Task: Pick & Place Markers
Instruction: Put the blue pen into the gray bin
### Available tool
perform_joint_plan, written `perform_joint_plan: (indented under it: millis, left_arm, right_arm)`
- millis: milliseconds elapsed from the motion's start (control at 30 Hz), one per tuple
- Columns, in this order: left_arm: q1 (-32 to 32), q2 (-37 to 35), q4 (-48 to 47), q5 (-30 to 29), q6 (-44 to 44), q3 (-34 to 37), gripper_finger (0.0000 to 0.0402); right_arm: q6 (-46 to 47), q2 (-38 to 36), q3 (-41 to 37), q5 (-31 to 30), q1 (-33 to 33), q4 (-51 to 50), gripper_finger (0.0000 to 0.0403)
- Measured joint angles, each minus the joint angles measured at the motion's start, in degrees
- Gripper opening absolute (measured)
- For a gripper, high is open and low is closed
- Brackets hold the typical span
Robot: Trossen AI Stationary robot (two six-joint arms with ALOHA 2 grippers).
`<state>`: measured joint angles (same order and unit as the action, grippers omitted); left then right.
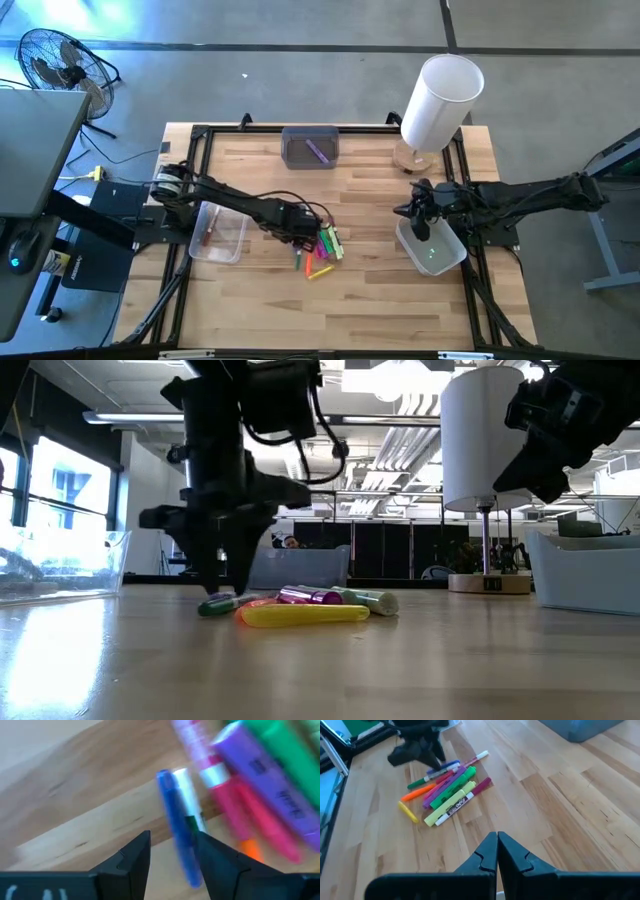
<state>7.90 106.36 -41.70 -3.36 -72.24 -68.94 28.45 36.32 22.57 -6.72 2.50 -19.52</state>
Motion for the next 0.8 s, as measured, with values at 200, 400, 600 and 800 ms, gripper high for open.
perform_joint_plan:
  millis: [200, 400, 600, 800]
  left_arm:
    - [0.0, 1.3, 1.1, 0.3, 0.0, 0.0, 0.0153]
    - [0.0, 1.2, 1.2, 1.2, 1.4, 0.1, 0.0153]
    - [0.0, 1.2, 0.8, 1.2, 1.9, 0.1, 0.0148]
    - [0.0, 1.2, 0.3, 1.2, 2.0, 0.2, 0.0081]
  right_arm:
    - [-0.2, 0.0, 0.0, 0.1, 0.0, 0.1, 0.0]
    - [-0.2, 0.0, 0.0, 0.1, 0.0, 0.4, 0.0]
    - [-0.2, 0.0, 0.0, 0.1, 0.0, 0.5, 0.0]
    - [-0.4, 0.0, 0.0, 0.1, 0.0, 0.5, 0.0]
